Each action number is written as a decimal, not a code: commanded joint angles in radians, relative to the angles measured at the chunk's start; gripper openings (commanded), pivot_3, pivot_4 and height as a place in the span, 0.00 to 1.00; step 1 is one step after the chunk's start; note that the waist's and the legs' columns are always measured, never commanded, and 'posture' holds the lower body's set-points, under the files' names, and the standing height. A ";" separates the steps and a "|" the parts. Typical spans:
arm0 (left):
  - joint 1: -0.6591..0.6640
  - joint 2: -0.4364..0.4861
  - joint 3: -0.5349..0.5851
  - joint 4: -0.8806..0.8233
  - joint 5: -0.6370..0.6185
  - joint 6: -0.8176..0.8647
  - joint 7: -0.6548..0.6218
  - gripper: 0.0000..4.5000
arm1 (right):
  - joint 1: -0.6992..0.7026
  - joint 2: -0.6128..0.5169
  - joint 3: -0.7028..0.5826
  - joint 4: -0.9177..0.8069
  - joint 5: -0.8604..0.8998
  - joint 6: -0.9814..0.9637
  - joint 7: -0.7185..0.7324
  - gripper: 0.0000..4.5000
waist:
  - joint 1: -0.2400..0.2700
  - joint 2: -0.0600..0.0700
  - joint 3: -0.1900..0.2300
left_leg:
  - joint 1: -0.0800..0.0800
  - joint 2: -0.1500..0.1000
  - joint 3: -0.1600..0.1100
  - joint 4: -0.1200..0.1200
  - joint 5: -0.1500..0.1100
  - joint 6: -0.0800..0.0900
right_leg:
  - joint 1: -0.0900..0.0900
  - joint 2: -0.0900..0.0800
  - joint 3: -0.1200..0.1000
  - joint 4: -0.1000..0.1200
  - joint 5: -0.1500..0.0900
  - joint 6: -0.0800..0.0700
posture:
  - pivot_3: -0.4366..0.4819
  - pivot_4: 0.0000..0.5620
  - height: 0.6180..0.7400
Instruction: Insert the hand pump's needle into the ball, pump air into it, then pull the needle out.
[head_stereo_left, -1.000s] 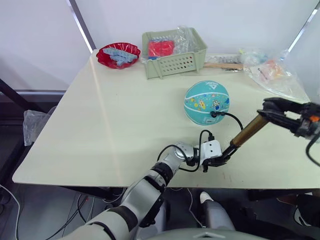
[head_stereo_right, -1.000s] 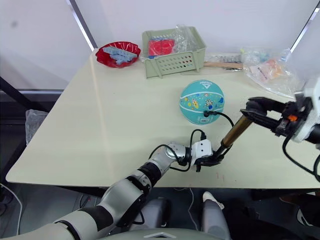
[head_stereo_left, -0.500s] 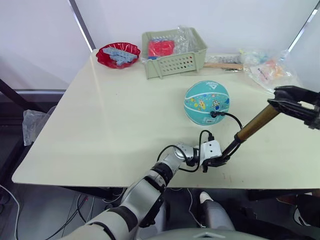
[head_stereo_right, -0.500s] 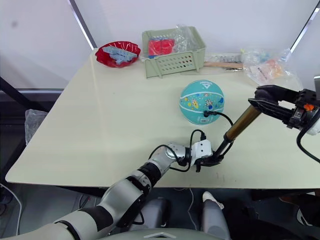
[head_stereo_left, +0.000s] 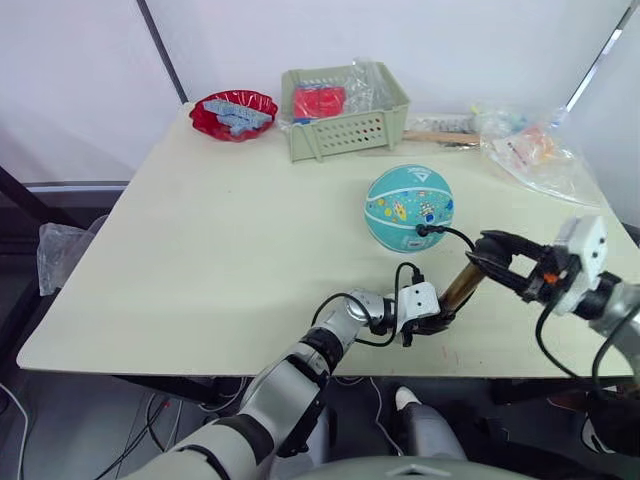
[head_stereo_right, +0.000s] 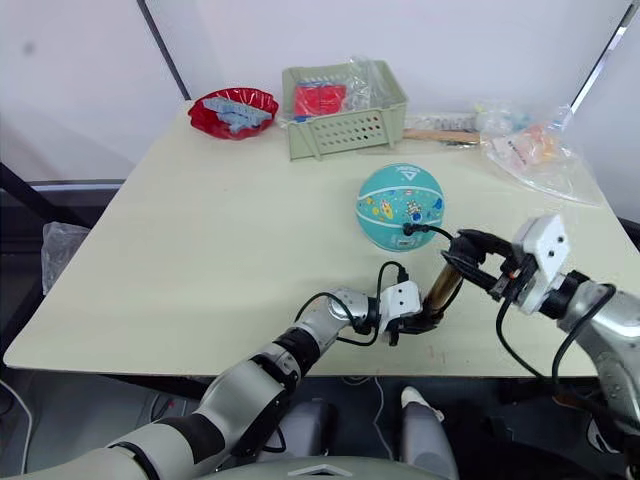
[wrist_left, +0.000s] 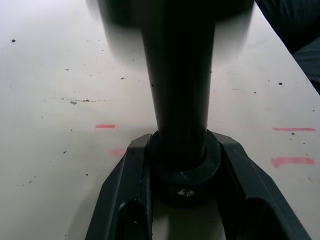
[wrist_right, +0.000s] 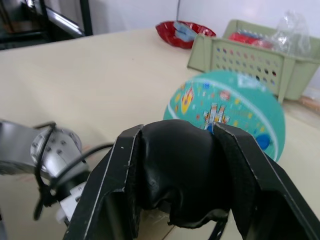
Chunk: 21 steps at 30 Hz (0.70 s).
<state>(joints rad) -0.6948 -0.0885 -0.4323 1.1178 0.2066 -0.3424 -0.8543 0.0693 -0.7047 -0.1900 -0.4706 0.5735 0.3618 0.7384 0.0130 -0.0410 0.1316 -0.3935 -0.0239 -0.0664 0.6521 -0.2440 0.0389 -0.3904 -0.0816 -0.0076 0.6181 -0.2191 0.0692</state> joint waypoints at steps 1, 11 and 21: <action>0.046 0.037 -0.036 0.105 0.069 0.073 -0.003 0.26 | 0.054 0.012 0.066 0.096 -0.122 -0.048 0.000 0.37 | 0.000 0.001 0.000 | 0.000 0.000 0.000 0.000 -0.002 -0.003 | 0.000 0.000 0.000 0.000 0.000 0.000 | 0.48 0.27 0.97; 0.042 0.036 -0.037 0.107 0.071 0.073 -0.004 0.26 | -0.002 -0.045 -0.132 0.025 0.073 0.010 0.044 0.37 | 0.003 0.007 0.004 | -0.001 -0.001 0.000 0.000 -0.001 -0.001 | 0.000 0.001 0.000 0.000 0.000 0.000 | 0.48 0.27 0.97; 0.041 0.035 -0.037 0.108 0.070 0.072 -0.009 0.26 | -0.154 -0.258 -0.387 0.006 0.372 0.269 0.046 0.37 | 0.007 0.014 0.012 | -0.005 -0.003 0.000 0.000 0.001 0.001 | -0.002 -0.001 -0.001 0.000 0.000 0.000 | 0.48 0.27 0.97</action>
<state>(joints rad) -0.7123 -0.1055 -0.4317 1.1159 0.2033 -0.3421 -0.8680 -0.0474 -0.9412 -0.4625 -0.4549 0.9132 0.6307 0.8077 0.0196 -0.0272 0.1435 -0.3987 -0.0272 -0.0665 0.6526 -0.2433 0.0402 -0.3920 -0.0827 -0.0085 0.6177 -0.2190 0.0697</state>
